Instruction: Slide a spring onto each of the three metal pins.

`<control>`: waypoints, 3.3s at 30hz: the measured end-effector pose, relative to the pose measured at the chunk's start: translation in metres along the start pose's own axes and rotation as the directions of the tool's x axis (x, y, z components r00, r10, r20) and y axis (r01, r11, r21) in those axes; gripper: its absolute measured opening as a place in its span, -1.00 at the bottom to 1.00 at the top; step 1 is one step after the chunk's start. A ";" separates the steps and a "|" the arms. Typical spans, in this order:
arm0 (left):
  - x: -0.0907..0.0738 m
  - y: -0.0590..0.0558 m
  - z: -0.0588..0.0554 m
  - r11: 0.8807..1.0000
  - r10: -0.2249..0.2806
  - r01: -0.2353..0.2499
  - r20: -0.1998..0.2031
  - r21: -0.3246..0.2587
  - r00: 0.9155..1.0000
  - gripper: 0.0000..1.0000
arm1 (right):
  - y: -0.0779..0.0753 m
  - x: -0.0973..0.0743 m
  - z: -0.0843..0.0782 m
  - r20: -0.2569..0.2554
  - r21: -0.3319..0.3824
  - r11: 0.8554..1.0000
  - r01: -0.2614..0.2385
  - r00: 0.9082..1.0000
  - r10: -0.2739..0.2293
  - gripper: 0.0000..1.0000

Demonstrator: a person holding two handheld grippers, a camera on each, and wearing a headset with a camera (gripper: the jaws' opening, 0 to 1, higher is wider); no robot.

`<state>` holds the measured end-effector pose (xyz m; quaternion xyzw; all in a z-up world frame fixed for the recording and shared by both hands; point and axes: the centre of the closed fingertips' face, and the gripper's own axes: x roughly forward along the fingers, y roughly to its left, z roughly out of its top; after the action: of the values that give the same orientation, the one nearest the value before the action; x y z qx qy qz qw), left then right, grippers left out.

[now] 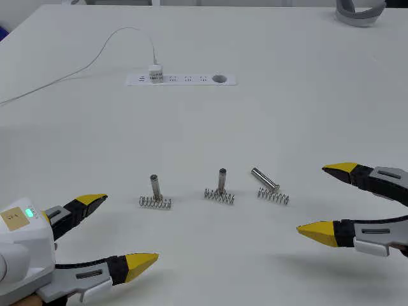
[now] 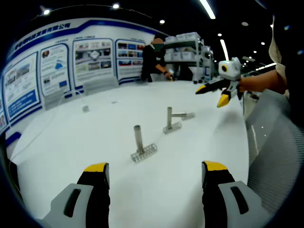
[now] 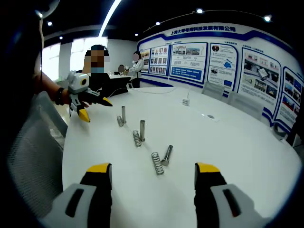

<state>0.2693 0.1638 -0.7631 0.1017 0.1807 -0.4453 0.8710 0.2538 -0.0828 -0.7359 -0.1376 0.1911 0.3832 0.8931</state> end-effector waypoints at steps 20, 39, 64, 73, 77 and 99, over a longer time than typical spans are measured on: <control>0.004 0.002 0.003 1.000 -0.029 0.029 0.002 0.005 1.000 0.59 | -0.006 -0.007 -0.003 -0.023 0.036 0.998 0.046 0.999 -0.045 0.42; 0.008 0.002 0.004 0.999 -0.033 0.033 0.006 -0.002 0.999 0.58 | -0.011 -0.006 0.001 -0.047 0.062 0.996 0.056 0.997 -0.053 0.28; 0.002 -0.003 0.005 1.000 -0.003 0.003 0.010 -0.001 1.000 0.57 | -0.040 0.027 0.022 -0.143 0.035 0.996 0.080 0.987 -0.074 -0.20; 0.003 -0.005 0.002 1.000 -0.001 0.001 0.004 -0.003 1.000 0.56 | -0.045 0.044 0.022 -0.183 0.030 0.996 0.086 0.980 -0.079 -0.33; 0.003 -0.005 0.002 1.000 0.001 -0.001 0.005 -0.009 1.000 0.56 | -0.046 0.050 0.022 -0.196 0.031 0.996 0.089 0.977 -0.081 -0.36; 0.004 -0.005 0.000 1.000 0.003 -0.003 0.006 -0.011 1.000 0.54 | -0.048 0.086 0.019 -0.287 0.039 0.994 0.098 0.954 -0.082 -0.45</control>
<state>0.2672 0.1584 -0.7650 0.0960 0.1804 -0.4433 0.8727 0.3486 -0.0532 -0.7529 -0.1763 0.3214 0.3132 0.8761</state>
